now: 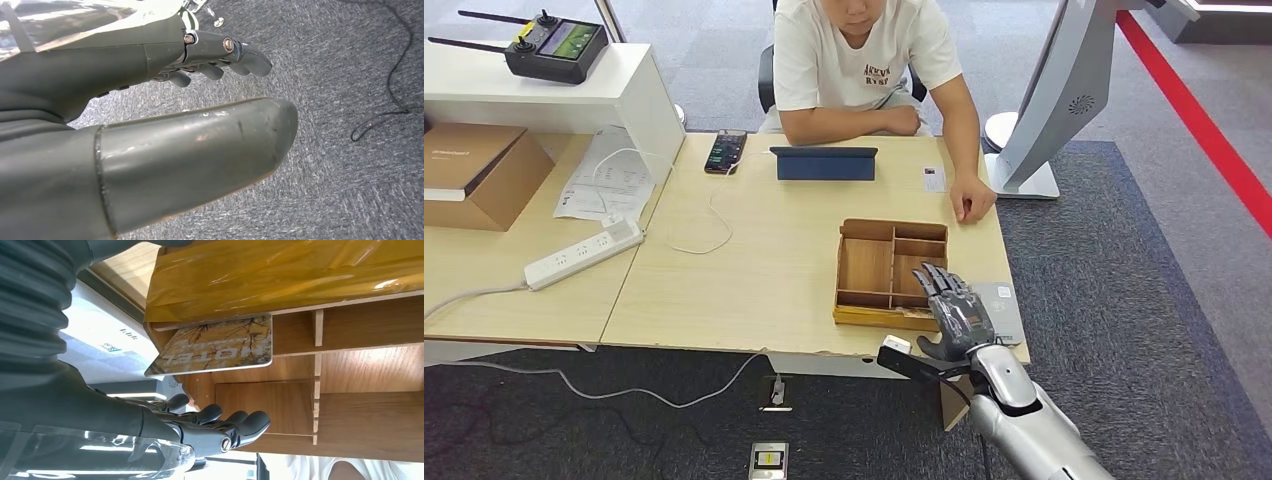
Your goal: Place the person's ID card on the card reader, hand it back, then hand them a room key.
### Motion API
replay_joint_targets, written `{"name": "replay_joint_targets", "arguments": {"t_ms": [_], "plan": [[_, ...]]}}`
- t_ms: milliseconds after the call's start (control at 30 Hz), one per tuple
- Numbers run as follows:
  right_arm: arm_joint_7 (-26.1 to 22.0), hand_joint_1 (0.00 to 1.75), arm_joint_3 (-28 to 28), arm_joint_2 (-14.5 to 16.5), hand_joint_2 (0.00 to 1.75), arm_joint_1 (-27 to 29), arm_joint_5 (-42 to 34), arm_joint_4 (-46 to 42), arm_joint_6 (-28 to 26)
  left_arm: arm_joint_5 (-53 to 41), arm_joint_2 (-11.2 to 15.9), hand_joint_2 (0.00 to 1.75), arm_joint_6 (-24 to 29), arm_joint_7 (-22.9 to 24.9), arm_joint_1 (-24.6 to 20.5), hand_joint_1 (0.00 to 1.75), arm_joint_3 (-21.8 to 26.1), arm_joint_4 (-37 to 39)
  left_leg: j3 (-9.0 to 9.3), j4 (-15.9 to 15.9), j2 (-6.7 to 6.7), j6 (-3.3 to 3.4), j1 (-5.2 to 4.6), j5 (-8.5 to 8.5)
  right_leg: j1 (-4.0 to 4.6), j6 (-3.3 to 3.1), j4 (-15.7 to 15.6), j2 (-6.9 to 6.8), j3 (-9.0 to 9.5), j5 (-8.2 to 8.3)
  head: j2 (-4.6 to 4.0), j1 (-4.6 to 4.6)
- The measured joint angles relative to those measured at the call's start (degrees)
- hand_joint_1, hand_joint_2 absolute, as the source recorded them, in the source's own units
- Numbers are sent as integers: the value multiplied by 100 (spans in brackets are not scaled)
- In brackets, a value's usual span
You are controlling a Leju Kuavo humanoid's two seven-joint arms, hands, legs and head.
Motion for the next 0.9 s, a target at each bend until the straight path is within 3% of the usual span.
{"name": "replay_joint_targets", "arguments": {"t_ms": [700, 733, 867, 900], "plan": [[-60, 5, -99, 3, 175, -28, -126, -56, -10, -30, -2, 0, 13, -8, -1, 0, 0, 0, 0, 0, 0, 0, 0, 0, 0, 0, 0, 0, 0, 0, 0, -1], [-69, 14, -103, 3, 175, -28, -131, -56, -11, -31, -2, 0, 14, -14, -1, 0, 1, 0, 0, 0, 0, 0, 0, 0, 0, 0, 0, 0, 0, 0, 0, -1], [-88, 161, -121, 2, 175, -28, -157, -55, -9, -38, -4, 0, 24, -37, -1, 0, 3, 0, 0, 0, 0, 0, 0, 0, 0, 0, 0, 0, 0, 0, 0, -1], [-89, 170, -126, 1, 175, -28, -168, -55, -7, -40, -4, 0, 26, -38, -1, 0, 4, 0, 0, 0, 0, 0, 0, 0, 0, 0, 0, 0, 0, 0, 0, -1]]}}
